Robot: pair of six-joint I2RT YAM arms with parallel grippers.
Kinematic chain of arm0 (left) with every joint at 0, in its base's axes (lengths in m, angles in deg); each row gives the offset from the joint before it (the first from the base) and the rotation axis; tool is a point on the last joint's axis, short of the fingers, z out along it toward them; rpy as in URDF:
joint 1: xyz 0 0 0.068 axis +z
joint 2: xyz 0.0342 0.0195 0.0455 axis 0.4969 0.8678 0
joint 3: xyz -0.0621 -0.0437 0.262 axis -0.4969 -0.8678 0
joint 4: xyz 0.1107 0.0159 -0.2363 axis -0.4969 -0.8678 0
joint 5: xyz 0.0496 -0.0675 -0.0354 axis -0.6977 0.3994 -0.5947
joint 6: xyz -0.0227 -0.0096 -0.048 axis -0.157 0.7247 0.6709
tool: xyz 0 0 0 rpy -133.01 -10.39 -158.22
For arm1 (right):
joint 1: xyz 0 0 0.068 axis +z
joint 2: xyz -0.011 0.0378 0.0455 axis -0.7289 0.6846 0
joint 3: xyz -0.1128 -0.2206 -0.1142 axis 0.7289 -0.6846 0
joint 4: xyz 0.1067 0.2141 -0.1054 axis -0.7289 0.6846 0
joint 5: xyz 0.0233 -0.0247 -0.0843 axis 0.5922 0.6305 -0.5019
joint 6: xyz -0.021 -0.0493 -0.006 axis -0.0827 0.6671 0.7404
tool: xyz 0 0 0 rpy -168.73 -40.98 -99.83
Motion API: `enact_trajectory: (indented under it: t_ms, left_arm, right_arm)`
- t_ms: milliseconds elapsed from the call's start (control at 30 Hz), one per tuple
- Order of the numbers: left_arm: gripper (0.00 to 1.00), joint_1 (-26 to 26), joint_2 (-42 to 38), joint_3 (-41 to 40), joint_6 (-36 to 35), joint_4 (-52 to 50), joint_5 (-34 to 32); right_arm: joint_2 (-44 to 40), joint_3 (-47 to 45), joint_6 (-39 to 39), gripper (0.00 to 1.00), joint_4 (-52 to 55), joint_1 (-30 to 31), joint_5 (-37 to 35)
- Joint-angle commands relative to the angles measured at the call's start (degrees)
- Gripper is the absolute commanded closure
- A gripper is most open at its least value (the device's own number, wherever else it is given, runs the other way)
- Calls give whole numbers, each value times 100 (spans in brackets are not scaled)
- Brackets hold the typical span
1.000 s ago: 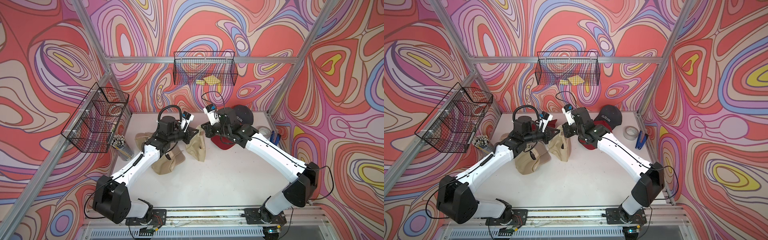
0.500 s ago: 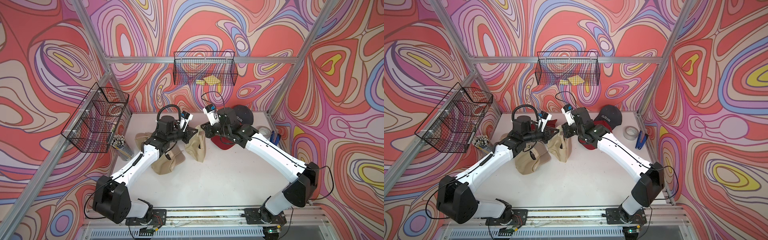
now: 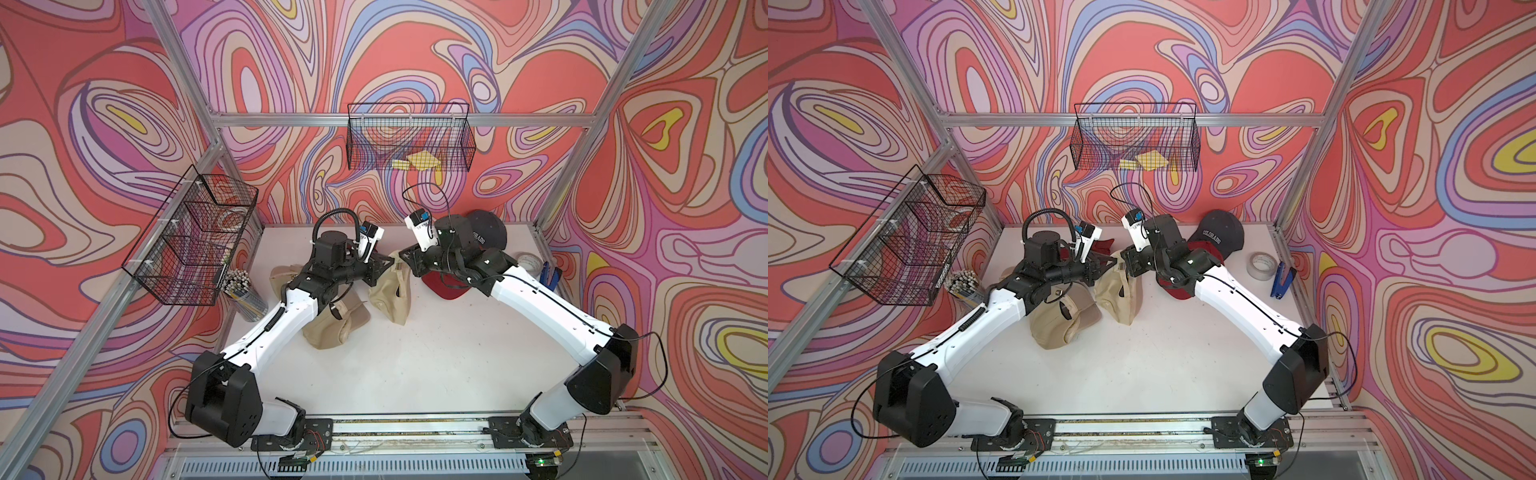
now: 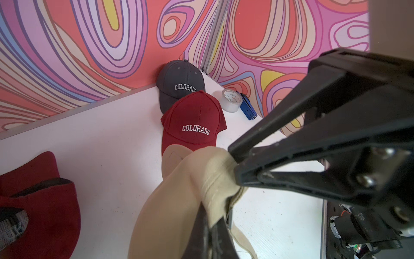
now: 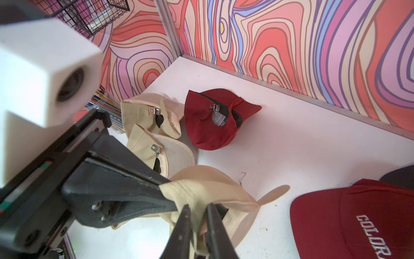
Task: Open the adjustable buckle of the baseball cap
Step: Open the adjustable buckle on the baseball cap.
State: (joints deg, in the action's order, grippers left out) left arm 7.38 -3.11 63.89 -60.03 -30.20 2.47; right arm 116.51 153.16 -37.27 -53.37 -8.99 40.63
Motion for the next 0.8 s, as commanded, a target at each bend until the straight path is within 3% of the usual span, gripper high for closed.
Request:
enact_trajectory:
  t_ms: [0,133,300,500,767]
  left_arm:
    - [100,30,-88,74,70,181,44]
    - [100,29,-86,66,97,207,84]
    - [100,35,-88,57,89,205,83]
    - [100,35,-66,84,80,144,34]
    - [100,208,226,368,608,-632,-667]
  right_arm:
    - [60,131,33,76,21,17,160]
    - [84,138,32,83,18,17,182]
    - [88,138,32,84,18,17,180]
    - [55,146,59,99,44,17,150]
    - [-153,113,215,100,215,17,-75]
